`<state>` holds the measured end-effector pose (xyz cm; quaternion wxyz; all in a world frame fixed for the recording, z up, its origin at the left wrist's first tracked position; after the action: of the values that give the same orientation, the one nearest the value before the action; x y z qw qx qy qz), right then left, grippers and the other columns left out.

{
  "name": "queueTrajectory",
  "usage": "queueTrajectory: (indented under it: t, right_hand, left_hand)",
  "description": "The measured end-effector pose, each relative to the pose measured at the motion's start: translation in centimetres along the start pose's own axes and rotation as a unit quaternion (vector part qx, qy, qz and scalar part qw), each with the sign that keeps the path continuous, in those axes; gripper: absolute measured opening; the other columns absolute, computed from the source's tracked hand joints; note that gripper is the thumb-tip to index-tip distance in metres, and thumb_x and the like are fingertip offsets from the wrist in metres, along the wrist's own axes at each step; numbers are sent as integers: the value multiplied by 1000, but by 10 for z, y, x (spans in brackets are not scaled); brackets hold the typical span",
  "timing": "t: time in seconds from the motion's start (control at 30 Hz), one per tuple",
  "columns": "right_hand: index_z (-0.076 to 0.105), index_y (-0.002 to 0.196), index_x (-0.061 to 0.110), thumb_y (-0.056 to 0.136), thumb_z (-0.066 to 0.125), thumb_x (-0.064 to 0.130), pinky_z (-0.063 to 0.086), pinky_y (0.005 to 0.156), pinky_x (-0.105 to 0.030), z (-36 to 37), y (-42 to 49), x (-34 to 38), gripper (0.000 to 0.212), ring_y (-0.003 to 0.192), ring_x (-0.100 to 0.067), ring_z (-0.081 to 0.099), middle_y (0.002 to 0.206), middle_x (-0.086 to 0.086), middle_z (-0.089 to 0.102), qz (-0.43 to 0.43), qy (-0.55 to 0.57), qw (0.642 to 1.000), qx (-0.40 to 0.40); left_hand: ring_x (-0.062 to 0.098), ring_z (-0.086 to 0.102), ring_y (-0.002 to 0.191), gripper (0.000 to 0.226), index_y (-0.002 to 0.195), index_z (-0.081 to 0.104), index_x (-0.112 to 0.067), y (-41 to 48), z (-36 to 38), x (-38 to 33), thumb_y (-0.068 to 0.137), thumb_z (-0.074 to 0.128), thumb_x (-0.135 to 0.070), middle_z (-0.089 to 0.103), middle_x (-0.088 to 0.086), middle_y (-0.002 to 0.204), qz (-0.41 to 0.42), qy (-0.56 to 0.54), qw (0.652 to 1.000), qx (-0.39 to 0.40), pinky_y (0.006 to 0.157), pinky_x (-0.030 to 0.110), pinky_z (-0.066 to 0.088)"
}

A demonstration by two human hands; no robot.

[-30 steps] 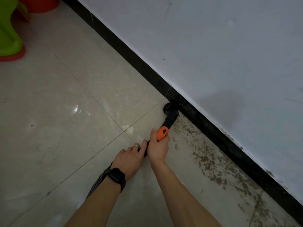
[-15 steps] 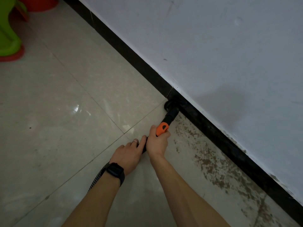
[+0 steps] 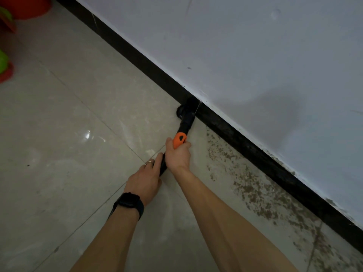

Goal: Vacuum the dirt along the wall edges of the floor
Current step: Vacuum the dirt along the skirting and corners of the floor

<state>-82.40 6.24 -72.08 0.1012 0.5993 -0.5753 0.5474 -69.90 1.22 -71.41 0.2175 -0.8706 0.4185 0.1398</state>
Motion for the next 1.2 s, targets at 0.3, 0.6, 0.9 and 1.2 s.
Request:
queueTrajectory:
  t: [0.3, 0.6, 0.9, 1.2]
  right_hand:
    - [46, 115, 14, 89, 70, 31, 59, 79, -40, -26, -44, -59, 39, 79, -19, 66, 95, -5, 64, 85, 118, 989, -3]
    - [44, 124, 11, 91, 70, 9, 59, 64, -34, -27, -99, -90, 43, 69, -20, 70, 101, -6, 62, 170, 268, 946, 72]
    - [41, 122, 11, 94, 59, 1, 57, 62, -38, -26, -147, -126, 35, 63, -21, 60, 86, -11, 57, 191, 367, 910, -2]
    - [41, 113, 12, 89, 61, -4, 53, 50, -34, -49, -176, -193, 34, 47, -20, 58, 79, -13, 50, 207, 411, 888, -5]
  left_hand:
    - [12, 56, 90, 61, 143, 18, -30, -51, 20, -12, 92, 51, -36, 55, -7, 111, 31, 7, 998, 60, 60, 28, 41]
    - [13, 56, 62, 31, 91, 30, -34, -116, 37, 0, 80, 59, -30, 56, -7, 75, -52, -46, 989, 133, 54, 33, 47]
    - [24, 59, 76, 49, 127, 29, -25, -149, 56, 2, 86, 56, -27, 61, 5, 93, -39, 56, 959, 275, 68, 36, 52]
    - [27, 65, 100, 39, 116, 59, -20, -195, 93, -27, 80, 71, -26, 67, 8, 111, -107, 33, 868, 483, 91, 39, 54]
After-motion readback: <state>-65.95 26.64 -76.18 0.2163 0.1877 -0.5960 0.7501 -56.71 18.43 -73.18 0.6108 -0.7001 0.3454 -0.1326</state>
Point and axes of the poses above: each hand's wrist, its own y-axis towards the middle knuckle, its own z-axis out of the palm, x = y × z, the point moved 10 cm from there along y, towards the middle knuckle
